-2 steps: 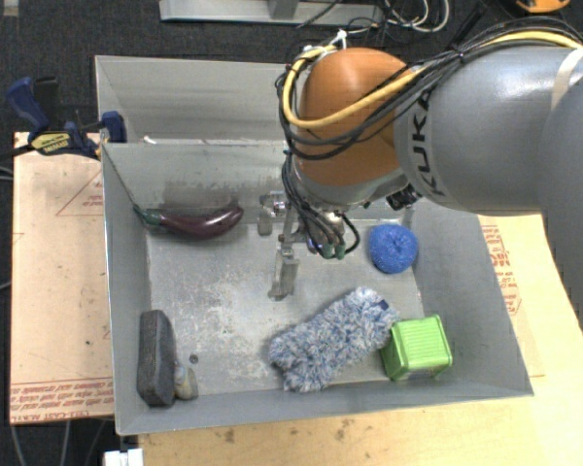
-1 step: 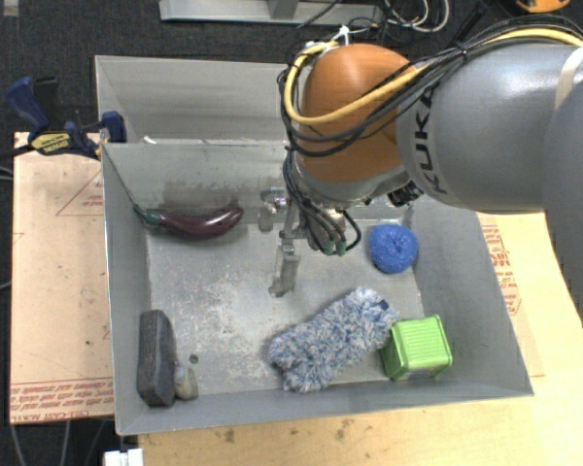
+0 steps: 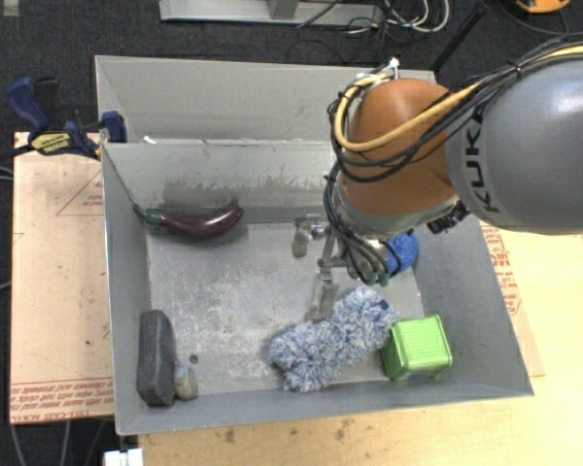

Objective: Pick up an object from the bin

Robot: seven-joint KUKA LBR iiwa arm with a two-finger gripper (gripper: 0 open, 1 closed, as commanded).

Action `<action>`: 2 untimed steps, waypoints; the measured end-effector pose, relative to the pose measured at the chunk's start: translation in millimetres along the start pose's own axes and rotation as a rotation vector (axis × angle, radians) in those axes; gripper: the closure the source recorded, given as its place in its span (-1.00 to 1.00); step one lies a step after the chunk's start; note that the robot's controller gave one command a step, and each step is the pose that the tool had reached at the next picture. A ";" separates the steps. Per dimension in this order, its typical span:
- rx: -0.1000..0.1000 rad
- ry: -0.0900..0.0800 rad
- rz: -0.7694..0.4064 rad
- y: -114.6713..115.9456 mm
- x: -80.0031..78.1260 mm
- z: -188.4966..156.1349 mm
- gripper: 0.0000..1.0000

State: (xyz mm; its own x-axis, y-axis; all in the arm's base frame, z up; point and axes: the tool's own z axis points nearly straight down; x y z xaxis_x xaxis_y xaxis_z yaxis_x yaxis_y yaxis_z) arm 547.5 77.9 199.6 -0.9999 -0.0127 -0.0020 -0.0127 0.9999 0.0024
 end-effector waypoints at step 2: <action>0.000 0.003 -0.388 -20.0 48.6 91.8 1.00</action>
Offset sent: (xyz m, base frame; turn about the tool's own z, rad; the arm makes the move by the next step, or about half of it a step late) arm -0.0480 -0.0211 -0.0912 -0.3907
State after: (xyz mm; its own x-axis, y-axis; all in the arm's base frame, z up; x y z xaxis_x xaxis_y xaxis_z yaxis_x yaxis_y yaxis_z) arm 499.4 57.5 107.7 -0.9208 -0.3901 0.0000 -0.3901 0.9208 0.0019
